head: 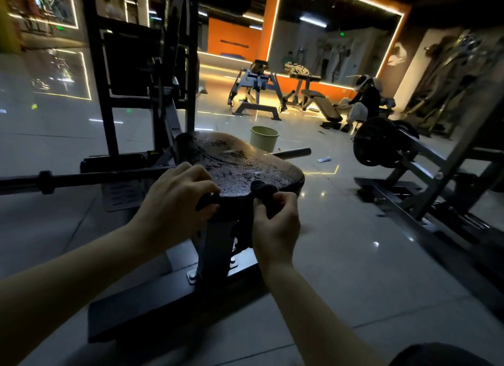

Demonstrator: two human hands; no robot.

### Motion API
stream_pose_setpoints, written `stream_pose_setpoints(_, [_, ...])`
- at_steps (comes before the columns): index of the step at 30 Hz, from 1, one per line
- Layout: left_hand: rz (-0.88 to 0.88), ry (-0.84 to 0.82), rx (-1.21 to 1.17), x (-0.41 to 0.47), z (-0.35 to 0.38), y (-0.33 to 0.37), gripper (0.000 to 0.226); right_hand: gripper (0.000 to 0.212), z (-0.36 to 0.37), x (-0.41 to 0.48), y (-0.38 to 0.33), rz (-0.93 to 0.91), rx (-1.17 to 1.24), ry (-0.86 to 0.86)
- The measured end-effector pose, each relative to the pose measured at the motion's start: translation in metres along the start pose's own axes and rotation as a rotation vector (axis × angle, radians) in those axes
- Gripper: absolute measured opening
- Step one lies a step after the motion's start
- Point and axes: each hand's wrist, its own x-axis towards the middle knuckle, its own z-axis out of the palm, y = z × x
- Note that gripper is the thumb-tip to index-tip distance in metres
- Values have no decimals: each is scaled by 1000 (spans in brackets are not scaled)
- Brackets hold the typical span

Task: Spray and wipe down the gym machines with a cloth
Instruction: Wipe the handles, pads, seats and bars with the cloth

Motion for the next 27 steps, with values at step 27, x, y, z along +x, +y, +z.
stream_pose_setpoints(27, [56, 81, -197, -65, -30, -38, 38, 9, 48, -58, -61, 32, -55, -27])
